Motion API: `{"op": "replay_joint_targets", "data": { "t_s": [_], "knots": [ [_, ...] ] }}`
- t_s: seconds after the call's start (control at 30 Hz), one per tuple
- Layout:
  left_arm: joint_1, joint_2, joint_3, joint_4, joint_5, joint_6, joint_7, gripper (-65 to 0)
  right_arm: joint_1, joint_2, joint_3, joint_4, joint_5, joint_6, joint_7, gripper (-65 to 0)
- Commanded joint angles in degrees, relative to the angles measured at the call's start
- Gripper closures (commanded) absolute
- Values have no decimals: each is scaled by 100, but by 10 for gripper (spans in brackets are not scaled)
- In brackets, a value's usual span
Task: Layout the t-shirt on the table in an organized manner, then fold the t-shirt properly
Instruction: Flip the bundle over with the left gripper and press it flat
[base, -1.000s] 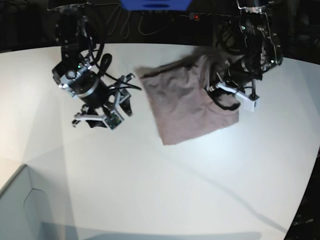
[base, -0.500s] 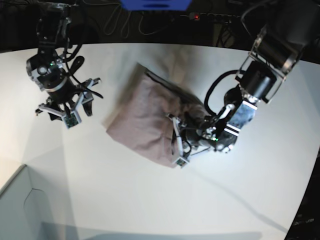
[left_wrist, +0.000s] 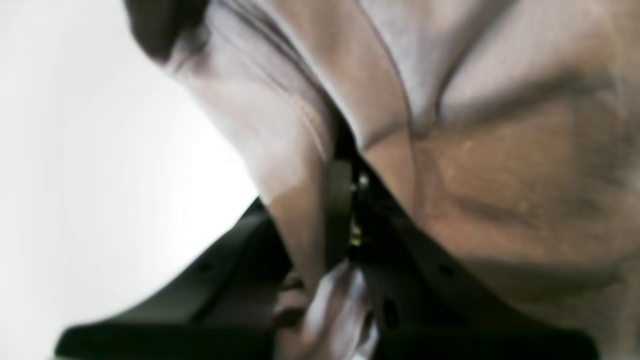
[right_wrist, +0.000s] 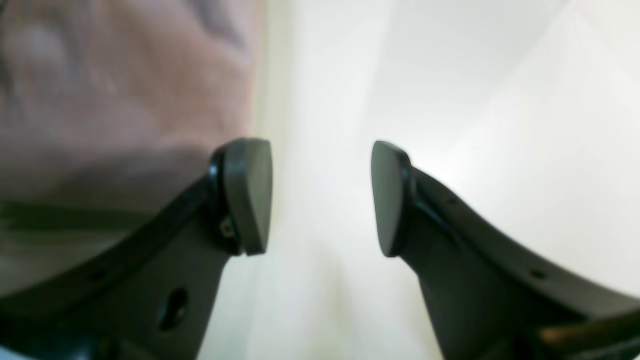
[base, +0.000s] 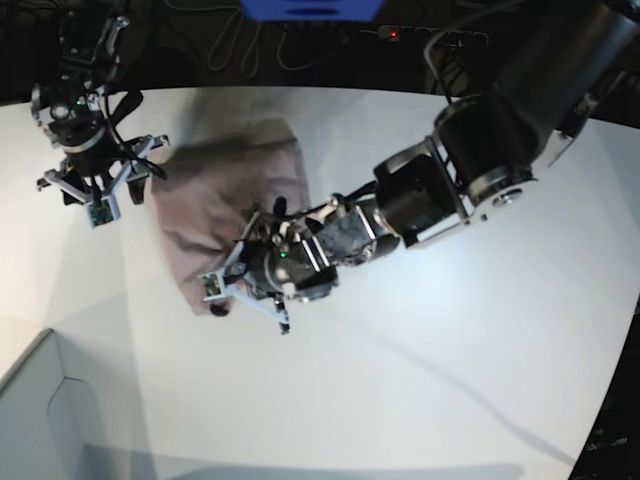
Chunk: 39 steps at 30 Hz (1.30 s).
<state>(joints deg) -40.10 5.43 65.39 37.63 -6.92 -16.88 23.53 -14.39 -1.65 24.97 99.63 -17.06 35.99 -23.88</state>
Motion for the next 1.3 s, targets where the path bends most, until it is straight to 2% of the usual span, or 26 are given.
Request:
{"op": "replay_joint_targets", "data": {
  "t_s": [0.0,0.13,0.23,0.47,0.5,0.53,0.67,0.7,0.73,0.83,1.07,1.27],
  "knots": [
    [-206,129,-20,48,177,23,-116,-2,19,-33,109,124,66,36,107,-316],
    [-179,279,-64,48,784,-637,-124,-1,19,-191,294,186,66,36,107,-317],
    [-179,314,-73,83,995,-874,-107,-3,19,-235,320,186,66,36,107,-317],
    [-215,314,-29,92,1004,-901,-80,-20,19,-235,329,186,66,36,107,-316],
    [-223,314,-37,92,1030,-901,-80,-47,19,-235,329,186,66,36,107,-316],
    [-223,314,-64,101,1101,-901,-80,-104,19,-235,320,186,66,36,107,-316],
    [-223,305,-73,136,1443,-901,8,-433,19,-244,320,186,66,36,107,-315],
    [-223,305,-73,136,1523,-909,51,-483,19,-244,320,186,66,36,107,-315],
    [-223,296,-73,163,1619,-909,78,-502,19,-244,320,186,66,36,107,-315],
    [-232,156,-143,497,1848,-909,78,-502,19,-244,320,186,66,36,107,-315],
    [-118,-328,-1954,2211,2156,-909,535,-503,19,-244,294,142,66,36,107,-315],
    [577,-899,-3255,3705,2358,-909,1326,-503,134,-182,312,-342,66,36,107,-315]
  ]
}}
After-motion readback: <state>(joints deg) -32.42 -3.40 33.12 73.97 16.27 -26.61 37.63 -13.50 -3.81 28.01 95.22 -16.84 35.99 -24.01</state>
